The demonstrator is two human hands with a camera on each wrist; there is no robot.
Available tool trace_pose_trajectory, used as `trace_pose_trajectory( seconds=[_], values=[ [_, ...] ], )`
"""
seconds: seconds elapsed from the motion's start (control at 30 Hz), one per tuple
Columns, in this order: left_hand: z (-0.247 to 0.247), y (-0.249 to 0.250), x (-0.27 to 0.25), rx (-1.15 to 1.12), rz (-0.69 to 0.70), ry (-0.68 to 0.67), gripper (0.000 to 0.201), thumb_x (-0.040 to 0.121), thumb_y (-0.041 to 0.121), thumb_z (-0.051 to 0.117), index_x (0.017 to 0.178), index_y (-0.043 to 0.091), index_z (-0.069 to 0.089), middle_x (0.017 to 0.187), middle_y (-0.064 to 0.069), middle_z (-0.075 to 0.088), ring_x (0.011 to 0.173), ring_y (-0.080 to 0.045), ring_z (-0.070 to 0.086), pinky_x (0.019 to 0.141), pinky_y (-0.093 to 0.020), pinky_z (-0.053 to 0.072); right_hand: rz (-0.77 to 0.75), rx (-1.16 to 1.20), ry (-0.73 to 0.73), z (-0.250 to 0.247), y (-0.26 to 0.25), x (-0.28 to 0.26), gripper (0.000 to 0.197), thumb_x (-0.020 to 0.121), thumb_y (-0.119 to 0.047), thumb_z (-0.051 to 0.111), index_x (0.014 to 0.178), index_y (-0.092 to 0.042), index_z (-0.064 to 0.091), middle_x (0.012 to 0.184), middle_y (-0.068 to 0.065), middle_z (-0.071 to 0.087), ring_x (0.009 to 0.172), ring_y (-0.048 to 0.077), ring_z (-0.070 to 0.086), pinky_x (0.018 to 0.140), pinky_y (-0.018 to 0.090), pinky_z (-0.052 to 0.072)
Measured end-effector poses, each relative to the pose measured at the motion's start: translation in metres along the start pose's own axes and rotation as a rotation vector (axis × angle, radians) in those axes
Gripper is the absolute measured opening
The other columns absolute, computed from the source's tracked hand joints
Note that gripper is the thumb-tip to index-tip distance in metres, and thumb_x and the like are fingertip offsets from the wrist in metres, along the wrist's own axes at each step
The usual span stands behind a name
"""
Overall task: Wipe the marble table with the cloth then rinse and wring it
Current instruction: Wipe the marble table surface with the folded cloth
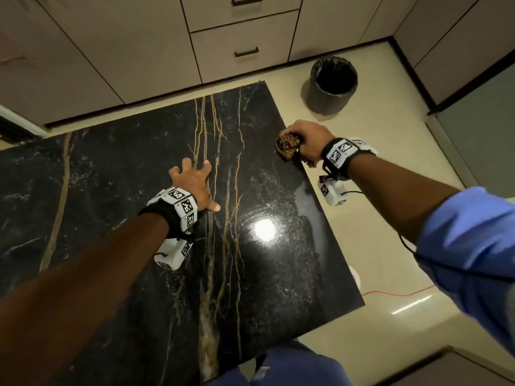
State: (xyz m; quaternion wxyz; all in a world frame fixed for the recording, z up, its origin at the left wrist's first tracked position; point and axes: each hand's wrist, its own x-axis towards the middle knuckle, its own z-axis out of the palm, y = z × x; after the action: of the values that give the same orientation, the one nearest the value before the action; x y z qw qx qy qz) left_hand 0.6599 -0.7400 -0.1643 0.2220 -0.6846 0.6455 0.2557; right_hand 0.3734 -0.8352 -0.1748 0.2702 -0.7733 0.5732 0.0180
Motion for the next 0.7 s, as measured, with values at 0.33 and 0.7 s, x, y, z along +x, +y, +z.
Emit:
trace_pose_trajectory(
  seconds=[0.33,0.7],
  values=[
    [0.0,0.001,-0.004,0.017,0.021,0.031,0.114,0.063,0.053,0.082,0.151,0.024,0.015,0.144,-0.02,0.02,0.133,-0.044,0.025,0.115,-0.048,0.02,-0.098,0.048,-0.314,0.032,0.028,-0.15,0.05,0.074,0.008,0.055,0.109,-0.022,0.072,0.104,-0.003,0.068,0.089,0.015,0.061,0.08,0.03,0.051],
    [0.029,0.023,-0.037,-0.017,0.058,0.179,0.075,0.077,0.032,0.073,0.142,0.026,0.035,0.148,-0.009,0.024,0.133,-0.036,0.028,0.1,-0.06,0.039,-0.228,-0.117,0.01,0.02,-0.049,0.017,0.049,0.082,-0.005,0.056,0.126,-0.026,0.06,0.121,0.005,0.059,0.114,0.029,0.054,0.093,0.032,0.041]
  ],
)
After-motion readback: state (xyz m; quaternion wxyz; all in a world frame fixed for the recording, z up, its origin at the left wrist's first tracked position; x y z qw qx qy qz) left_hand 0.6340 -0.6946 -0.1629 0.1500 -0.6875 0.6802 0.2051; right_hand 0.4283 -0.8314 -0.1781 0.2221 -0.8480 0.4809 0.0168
